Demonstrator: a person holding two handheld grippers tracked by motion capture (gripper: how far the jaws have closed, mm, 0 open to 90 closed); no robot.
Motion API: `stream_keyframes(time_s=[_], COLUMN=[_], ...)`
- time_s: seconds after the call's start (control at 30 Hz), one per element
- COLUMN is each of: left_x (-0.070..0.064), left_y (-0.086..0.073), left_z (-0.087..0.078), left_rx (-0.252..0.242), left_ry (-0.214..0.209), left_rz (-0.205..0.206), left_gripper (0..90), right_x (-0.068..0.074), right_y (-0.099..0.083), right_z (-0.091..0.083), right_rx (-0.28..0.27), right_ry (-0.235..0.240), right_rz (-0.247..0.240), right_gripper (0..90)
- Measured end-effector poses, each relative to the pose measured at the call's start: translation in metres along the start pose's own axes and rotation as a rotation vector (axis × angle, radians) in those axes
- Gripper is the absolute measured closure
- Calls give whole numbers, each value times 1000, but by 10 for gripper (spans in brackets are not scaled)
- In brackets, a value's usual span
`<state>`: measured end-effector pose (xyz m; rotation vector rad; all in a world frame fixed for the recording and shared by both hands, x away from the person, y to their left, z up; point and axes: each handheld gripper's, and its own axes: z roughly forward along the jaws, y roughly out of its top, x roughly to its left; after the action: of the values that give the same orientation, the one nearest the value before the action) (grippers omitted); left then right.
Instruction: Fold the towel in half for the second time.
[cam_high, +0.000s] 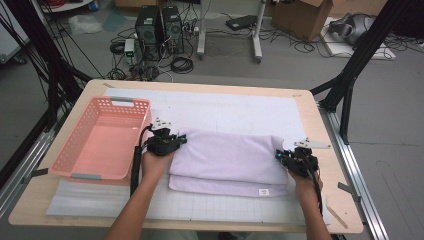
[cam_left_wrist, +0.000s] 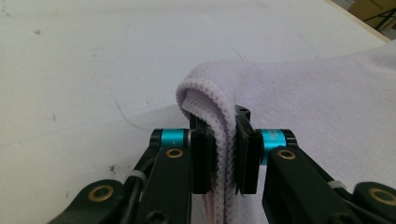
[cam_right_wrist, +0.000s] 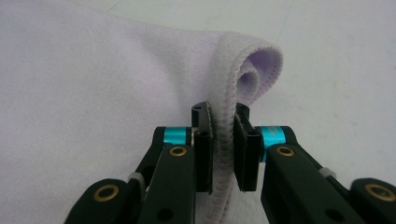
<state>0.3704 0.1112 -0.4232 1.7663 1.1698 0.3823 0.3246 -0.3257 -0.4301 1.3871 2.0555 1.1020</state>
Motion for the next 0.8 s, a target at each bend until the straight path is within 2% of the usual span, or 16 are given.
stream_keyframes(time_s=[0.1,0.23,0.3,0.33,0.4,0.43,0.53,0.67,0.7,0.73,0.8], left_x=[2,7,7,7,7,7,5,-1,-3,-6,-8], left_y=[1,-3,-5,-5,-5,-5,-7,-13,-14,-16,-20], left_z=[3,12,14,13,11,9,0,-9,-12,-14,-21], left_rx=[-9,16,19,16,19,16,15,32,56,58,47], left_ry=[8,20,22,23,19,14,2,-23,-28,-28,-36], left_rz=[-6,-19,-13,-19,-55,-59,-42,-9,3,14,28], left_gripper=[794,794,762,695,491,446,428,401,396,374,386], right_x=[-5,-5,-5,-4,-5,-6,-9,-10,-10,-10,-9], right_y=[9,16,17,16,15,14,13,10,9,6,1], right_z=[8,17,21,22,24,23,15,1,-2,-6,-12], right_rx=[6,4,12,16,37,41,13,-32,-38,-40,-27], right_ry=[-11,-37,-48,-54,-62,-64,-51,-27,-17,-2,14], right_rz=[11,23,17,20,27,34,72,105,111,117,119], right_gripper=[805,804,789,764,680,642,566,520,511,504,499])
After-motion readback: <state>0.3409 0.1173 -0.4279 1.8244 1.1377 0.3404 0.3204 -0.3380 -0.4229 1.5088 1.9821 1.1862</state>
